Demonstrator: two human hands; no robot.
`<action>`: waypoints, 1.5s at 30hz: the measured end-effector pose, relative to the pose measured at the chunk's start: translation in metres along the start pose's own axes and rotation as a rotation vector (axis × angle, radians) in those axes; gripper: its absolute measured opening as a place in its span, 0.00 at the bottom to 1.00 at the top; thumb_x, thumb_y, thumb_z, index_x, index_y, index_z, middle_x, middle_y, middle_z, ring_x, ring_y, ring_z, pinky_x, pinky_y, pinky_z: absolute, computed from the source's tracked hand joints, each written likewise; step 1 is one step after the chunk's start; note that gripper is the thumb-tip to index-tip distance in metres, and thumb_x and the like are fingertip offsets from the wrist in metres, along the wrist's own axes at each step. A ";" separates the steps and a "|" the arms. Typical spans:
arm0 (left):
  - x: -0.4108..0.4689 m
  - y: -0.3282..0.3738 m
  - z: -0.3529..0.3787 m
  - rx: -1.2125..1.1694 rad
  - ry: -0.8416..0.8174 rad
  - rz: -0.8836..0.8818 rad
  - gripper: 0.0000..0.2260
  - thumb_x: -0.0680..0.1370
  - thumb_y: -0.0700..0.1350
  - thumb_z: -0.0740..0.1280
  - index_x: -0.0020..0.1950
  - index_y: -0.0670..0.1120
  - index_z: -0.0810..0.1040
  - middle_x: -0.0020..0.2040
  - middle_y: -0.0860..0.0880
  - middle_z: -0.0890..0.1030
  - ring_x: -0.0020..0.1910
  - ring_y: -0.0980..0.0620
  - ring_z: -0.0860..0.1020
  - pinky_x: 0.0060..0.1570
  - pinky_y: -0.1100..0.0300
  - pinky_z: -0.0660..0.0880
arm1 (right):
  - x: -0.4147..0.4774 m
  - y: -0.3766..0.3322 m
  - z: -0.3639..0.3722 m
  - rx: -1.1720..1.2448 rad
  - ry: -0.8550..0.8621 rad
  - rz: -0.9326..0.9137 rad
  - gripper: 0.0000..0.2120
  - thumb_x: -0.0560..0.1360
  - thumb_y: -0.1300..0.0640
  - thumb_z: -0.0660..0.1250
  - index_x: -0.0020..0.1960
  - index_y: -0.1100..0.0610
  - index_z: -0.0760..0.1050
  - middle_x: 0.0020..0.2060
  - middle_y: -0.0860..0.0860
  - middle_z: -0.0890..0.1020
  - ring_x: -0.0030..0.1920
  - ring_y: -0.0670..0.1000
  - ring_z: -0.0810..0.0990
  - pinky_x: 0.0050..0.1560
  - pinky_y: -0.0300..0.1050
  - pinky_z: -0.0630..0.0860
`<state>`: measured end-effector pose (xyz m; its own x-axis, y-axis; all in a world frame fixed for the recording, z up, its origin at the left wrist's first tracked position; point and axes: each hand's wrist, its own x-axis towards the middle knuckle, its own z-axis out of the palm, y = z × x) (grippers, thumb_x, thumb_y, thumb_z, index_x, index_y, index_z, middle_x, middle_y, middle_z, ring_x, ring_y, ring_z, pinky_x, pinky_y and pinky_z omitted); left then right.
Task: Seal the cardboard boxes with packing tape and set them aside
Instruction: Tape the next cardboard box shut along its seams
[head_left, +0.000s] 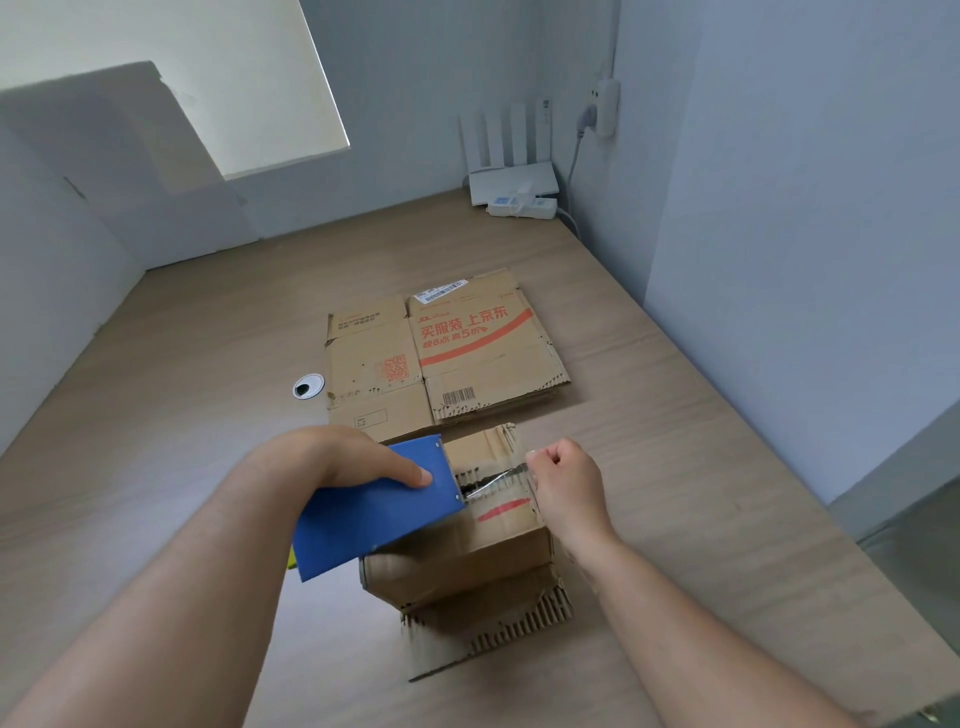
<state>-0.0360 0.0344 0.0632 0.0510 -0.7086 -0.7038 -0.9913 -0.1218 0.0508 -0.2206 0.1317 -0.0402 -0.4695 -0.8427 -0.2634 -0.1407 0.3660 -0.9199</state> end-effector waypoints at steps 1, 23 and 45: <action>0.002 0.002 -0.002 0.001 -0.011 -0.007 0.33 0.60 0.70 0.73 0.59 0.55 0.73 0.56 0.50 0.76 0.52 0.49 0.75 0.52 0.53 0.69 | 0.000 0.001 0.000 0.015 0.007 0.007 0.09 0.79 0.58 0.59 0.39 0.57 0.68 0.33 0.50 0.73 0.32 0.47 0.70 0.30 0.40 0.68; 0.003 0.024 -0.002 -0.004 -0.049 -0.018 0.29 0.66 0.65 0.73 0.59 0.52 0.70 0.52 0.49 0.74 0.49 0.49 0.75 0.50 0.54 0.69 | 0.023 0.048 0.008 0.142 -0.139 0.430 0.22 0.70 0.41 0.67 0.50 0.60 0.75 0.42 0.53 0.84 0.42 0.52 0.81 0.40 0.44 0.77; 0.001 -0.026 -0.018 -0.333 -0.237 0.192 0.32 0.57 0.62 0.80 0.54 0.48 0.78 0.45 0.45 0.86 0.45 0.43 0.84 0.54 0.50 0.79 | 0.001 0.005 0.019 -0.399 0.048 -0.061 0.17 0.80 0.48 0.59 0.34 0.51 0.64 0.32 0.47 0.70 0.34 0.47 0.69 0.30 0.40 0.62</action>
<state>-0.0084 0.0244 0.0734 -0.1980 -0.5665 -0.7999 -0.8848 -0.2478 0.3945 -0.2055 0.1253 -0.0501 -0.4887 -0.8518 -0.1888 -0.4924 0.4479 -0.7463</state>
